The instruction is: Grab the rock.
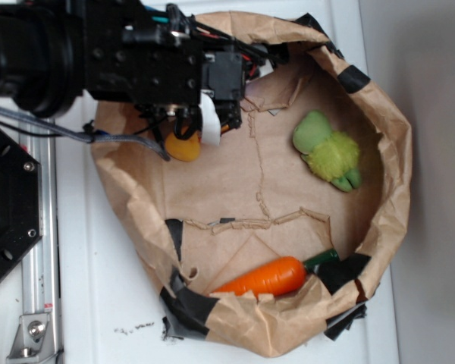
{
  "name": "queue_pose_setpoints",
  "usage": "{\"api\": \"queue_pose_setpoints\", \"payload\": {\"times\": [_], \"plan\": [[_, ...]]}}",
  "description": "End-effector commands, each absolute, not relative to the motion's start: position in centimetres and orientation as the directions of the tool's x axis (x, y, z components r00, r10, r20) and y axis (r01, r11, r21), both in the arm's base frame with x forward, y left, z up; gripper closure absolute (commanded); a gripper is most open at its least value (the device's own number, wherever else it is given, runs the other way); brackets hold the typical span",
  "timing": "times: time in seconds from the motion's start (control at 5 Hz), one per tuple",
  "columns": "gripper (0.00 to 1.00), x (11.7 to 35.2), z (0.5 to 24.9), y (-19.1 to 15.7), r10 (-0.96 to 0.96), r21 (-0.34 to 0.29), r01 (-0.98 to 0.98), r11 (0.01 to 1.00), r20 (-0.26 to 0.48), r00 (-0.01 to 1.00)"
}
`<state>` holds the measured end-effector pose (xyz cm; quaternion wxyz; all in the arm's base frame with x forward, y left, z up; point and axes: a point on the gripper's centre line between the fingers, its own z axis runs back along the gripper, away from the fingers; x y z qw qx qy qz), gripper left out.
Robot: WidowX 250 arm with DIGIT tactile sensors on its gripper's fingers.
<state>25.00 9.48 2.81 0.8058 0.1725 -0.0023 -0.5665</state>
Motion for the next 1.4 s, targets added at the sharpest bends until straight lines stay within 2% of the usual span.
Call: {"api": "queue_pose_setpoints", "payload": {"times": [0.0,0.2,0.4,0.8,1.2], "plan": [[0.00,25.4,2.0,10.6,-0.899,0.293,0.895,0.336,-0.184,0.398],[0.03,25.4,1.8,10.6,-0.897,0.300,0.891,0.340,-0.182,0.403],[1.00,25.3,1.9,10.5,-0.898,0.317,0.887,0.335,-0.177,0.403],[1.00,25.2,2.4,10.4,-0.898,0.333,0.881,0.337,-0.167,0.406],[1.00,25.2,4.9,9.5,-0.904,0.396,0.856,0.332,-0.128,0.409]]}}
